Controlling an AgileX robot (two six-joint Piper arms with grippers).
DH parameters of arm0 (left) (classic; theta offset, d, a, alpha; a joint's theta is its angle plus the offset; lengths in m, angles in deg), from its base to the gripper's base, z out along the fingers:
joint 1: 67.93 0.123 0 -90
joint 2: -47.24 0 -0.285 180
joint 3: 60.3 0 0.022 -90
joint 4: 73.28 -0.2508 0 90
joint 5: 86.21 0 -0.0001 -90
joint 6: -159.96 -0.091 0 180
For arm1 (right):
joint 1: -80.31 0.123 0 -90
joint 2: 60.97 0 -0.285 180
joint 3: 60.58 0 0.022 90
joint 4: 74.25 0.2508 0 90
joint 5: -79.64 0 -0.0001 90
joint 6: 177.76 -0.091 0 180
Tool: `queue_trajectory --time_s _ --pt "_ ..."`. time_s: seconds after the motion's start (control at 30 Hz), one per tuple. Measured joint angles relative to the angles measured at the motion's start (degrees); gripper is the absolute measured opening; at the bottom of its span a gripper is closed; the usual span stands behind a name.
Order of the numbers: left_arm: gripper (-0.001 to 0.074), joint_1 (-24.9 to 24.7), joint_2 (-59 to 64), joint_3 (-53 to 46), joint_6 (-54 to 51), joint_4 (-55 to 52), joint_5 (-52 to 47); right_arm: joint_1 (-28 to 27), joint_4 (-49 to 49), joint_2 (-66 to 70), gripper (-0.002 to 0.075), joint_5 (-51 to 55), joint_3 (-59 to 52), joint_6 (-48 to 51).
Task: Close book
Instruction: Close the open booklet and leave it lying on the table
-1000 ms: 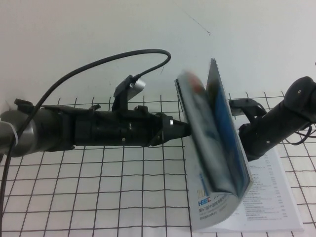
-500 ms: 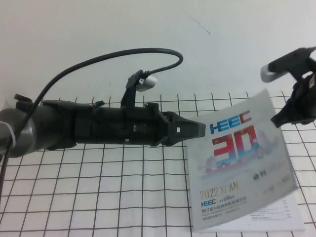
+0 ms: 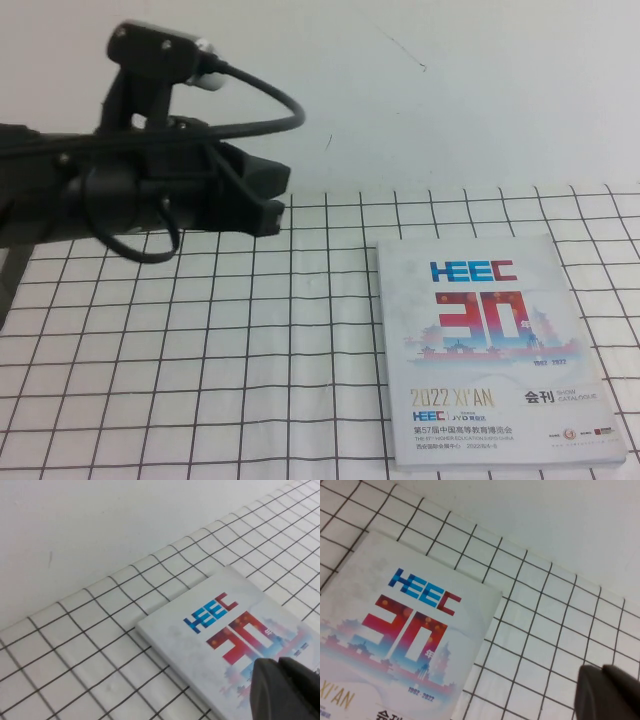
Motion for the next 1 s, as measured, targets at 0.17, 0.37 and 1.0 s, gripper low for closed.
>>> queue_trajectory --time_s 0.17,0.37,1.0 --pt "-0.0004 0.00 -8.44 -3.99 14.18 -16.85 1.06 0.00 0.10 -13.22 -0.0003 -3.69 -10.64 1.56" --pt "-0.0004 0.00 -20.18 -15.62 20.20 -25.16 7.42 0.00 0.10 -28.42 -0.0003 -4.70 -22.18 1.68" --pt "-0.0004 0.00 -58.02 -47.98 18.83 -33.54 18.16 0.00 9.06 -60.06 -0.0003 -5.86 -44.43 1.68"
